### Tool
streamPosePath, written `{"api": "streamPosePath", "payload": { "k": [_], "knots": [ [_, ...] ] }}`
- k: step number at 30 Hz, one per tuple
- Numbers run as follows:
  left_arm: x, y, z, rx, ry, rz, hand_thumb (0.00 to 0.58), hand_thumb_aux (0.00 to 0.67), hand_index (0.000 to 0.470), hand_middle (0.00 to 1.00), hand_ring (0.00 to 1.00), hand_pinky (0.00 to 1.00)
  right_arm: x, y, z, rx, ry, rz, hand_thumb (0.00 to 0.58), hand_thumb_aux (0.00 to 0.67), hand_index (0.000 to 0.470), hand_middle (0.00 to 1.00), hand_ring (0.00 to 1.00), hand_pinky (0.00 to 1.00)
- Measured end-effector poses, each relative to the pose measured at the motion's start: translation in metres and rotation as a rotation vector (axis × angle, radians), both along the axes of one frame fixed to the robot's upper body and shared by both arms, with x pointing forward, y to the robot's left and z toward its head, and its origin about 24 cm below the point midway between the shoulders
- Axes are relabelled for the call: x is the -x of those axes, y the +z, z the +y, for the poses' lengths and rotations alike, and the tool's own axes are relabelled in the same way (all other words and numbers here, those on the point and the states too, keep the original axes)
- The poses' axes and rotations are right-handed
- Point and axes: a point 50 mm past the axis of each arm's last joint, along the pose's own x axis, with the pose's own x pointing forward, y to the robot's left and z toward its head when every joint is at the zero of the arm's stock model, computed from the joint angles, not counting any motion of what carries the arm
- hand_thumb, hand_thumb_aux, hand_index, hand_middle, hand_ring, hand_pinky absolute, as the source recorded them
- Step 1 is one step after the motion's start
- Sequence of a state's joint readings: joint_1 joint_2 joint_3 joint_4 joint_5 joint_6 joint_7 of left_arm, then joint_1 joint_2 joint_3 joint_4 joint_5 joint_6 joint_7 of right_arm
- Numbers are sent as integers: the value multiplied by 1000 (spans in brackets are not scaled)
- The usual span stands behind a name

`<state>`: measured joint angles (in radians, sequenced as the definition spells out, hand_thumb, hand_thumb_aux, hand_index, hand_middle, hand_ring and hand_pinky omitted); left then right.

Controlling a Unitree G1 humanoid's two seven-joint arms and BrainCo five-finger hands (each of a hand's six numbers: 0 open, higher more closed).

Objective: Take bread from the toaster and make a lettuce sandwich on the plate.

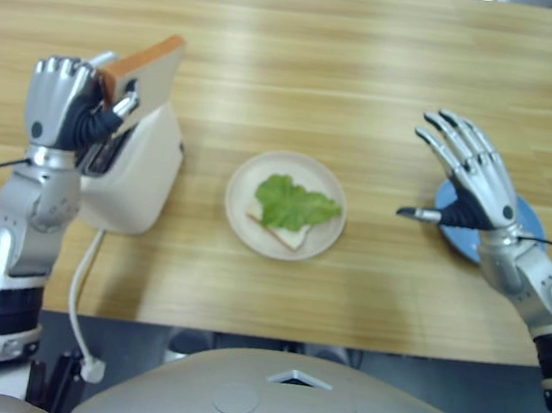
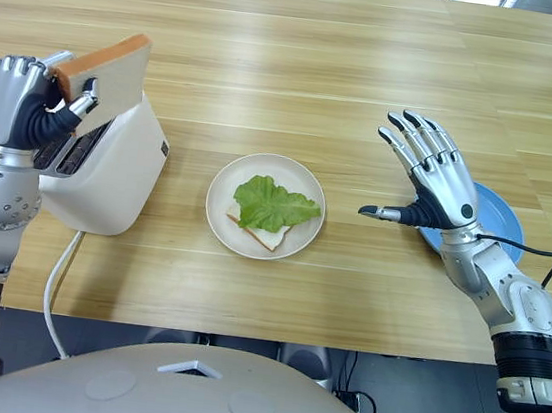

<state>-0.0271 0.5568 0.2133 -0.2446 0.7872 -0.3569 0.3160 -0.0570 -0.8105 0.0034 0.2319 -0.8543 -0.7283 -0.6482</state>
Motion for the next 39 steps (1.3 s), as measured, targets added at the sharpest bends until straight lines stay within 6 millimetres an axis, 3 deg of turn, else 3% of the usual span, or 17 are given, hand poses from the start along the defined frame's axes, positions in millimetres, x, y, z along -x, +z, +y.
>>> {"api": "streamPosePath", "payload": {
  "k": [6,9,13,21,25,39],
  "knots": [
    [-18,12,-36,-80,-120,-93,580,670,460,1000,1000,1000,-7,-3,6,-9,16,-4,0,0,0,0,0,0],
    [-30,1,-48,-137,-136,-87,580,670,460,1000,1000,1000,-8,-4,7,-11,19,-2,0,0,0,0,0,0],
    [-40,-30,-67,-234,-179,-88,580,670,460,1000,1000,1000,-12,-5,9,-19,25,-7,0,0,0,0,0,0],
    [-33,-84,-104,-386,-330,-132,580,670,460,1000,1000,1000,-17,-5,17,-18,55,-15,0,0,0,0,0,0],
    [-27,-100,-118,-426,-359,-129,580,670,460,1000,1000,1000,-18,-9,25,-23,87,-2,0,0,0,0,0,0],
    [-12,-107,-137,-497,-375,-174,580,670,460,1000,1000,1000,-24,-9,32,-25,118,-3,0,0,0,0,0,0]
  ]
}}
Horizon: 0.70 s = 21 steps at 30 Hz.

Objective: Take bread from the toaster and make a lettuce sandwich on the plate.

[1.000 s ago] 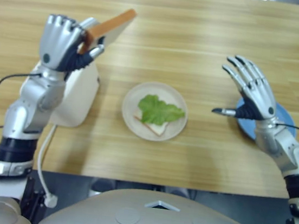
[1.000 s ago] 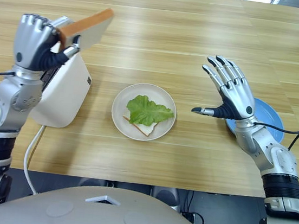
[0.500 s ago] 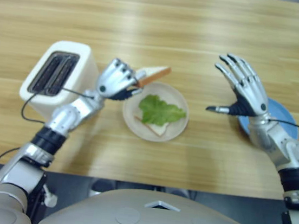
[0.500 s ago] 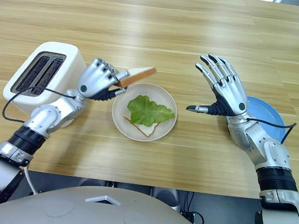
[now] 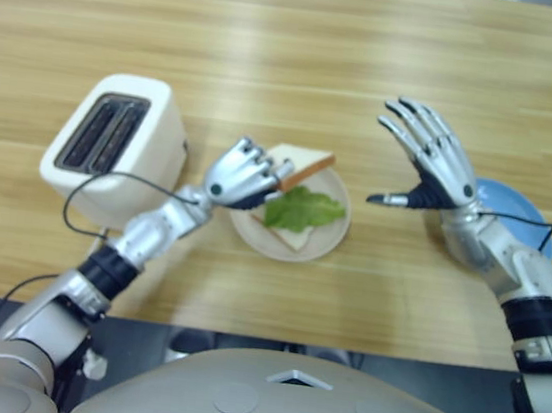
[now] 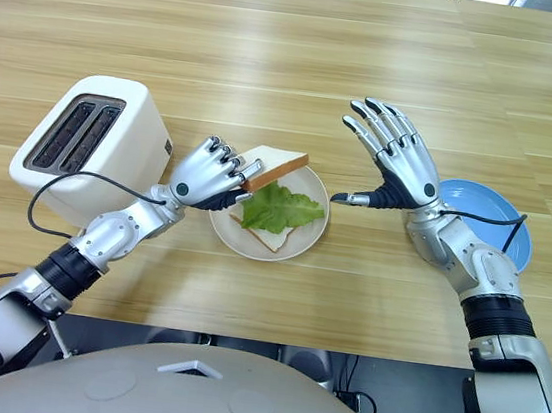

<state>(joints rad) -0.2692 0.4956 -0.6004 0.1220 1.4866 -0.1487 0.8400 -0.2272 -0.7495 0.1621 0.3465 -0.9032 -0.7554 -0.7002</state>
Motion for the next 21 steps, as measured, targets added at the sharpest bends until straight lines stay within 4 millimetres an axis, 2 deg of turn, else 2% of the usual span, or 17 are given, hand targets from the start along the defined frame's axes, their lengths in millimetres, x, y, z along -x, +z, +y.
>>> {"api": "streamPosePath", "payload": {
  "k": [15,21],
  "knots": [
    [11,-32,-13,-98,-28,69,580,670,460,1000,1000,1000,3,-6,9,11,58,36,0,0,0,0,0,0],
    [9,-34,-18,-114,-23,49,580,670,460,1000,1000,1000,12,-28,34,95,222,194,0,0,0,0,0,0]
  ]
}}
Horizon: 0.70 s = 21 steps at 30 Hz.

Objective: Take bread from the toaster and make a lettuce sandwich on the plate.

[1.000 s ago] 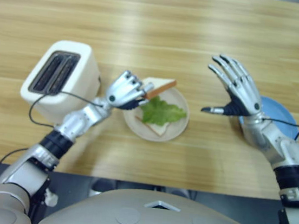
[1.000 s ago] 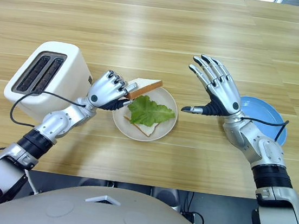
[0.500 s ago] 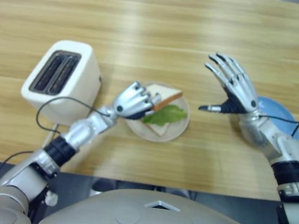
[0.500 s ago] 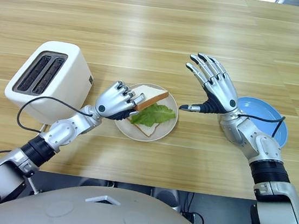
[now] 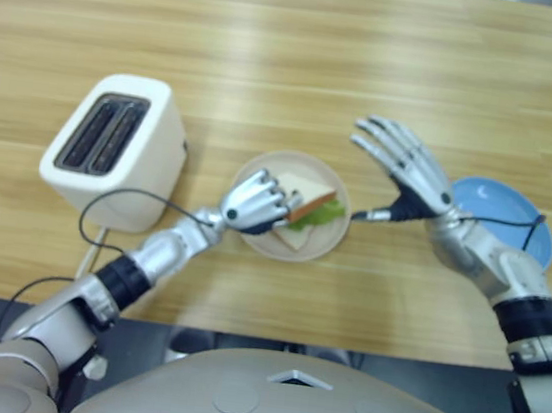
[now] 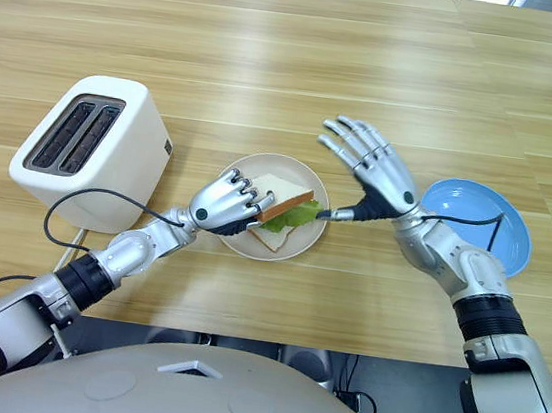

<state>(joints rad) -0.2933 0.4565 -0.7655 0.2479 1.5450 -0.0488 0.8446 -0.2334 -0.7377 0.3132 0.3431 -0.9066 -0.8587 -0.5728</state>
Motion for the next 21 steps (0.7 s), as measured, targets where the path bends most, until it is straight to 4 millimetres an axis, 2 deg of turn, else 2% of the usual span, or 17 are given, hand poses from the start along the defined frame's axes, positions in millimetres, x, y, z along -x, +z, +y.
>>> {"api": "streamPosePath", "payload": {
  "k": [7,11,15,21],
  "knots": [
    [0,-5,-6,-20,-1,-17,580,670,460,1000,1000,1000,6,-23,16,96,115,190,0,0,0,0,0,0],
    [2,-6,-10,-16,-2,-17,580,670,460,1000,1000,1000,1,-30,20,132,127,264,0,0,0,0,0,0],
    [4,-8,-13,-26,-12,-6,580,670,460,1000,1000,1000,-6,-34,17,157,97,304,0,0,0,0,0,0],
    [7,-11,-16,-46,-22,12,580,670,460,1000,1000,1000,-5,-40,14,195,98,368,0,0,0,0,0,0]
  ]
}}
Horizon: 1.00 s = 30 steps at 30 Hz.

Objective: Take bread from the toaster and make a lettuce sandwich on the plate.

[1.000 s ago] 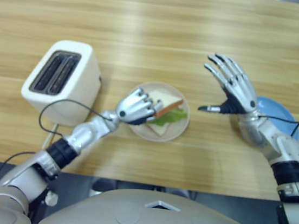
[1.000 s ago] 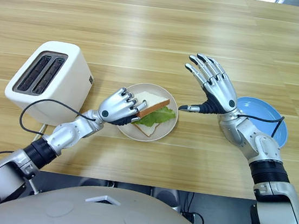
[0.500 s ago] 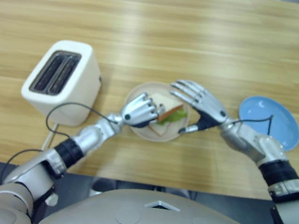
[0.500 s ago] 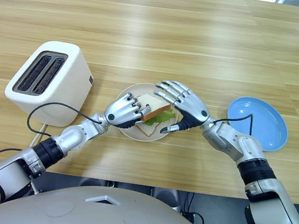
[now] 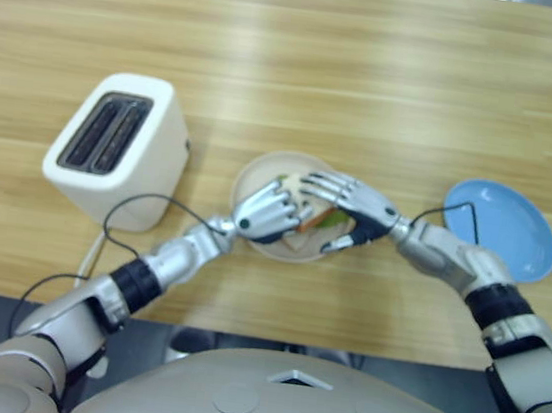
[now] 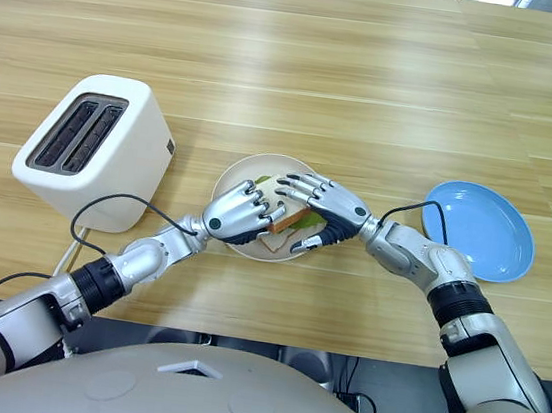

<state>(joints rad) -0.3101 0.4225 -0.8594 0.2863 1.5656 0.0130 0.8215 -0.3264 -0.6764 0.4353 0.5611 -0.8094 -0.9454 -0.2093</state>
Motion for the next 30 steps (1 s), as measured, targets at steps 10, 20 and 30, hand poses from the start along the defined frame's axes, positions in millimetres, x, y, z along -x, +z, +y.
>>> {"api": "streamPosePath", "payload": {
  "k": [10,20,30],
  "knots": [
    [3,-7,-3,-36,-2,33,580,670,460,1000,1000,1000,2,-7,-4,54,8,75,0,0,0,0,0,0],
    [6,-12,-6,-54,1,91,527,468,321,1000,1000,1000,0,-5,-4,106,35,125,0,0,0,0,0,0],
    [11,1,-6,98,29,532,0,0,0,945,945,945,-8,-5,1,137,76,148,0,0,0,0,0,0]
  ]
}}
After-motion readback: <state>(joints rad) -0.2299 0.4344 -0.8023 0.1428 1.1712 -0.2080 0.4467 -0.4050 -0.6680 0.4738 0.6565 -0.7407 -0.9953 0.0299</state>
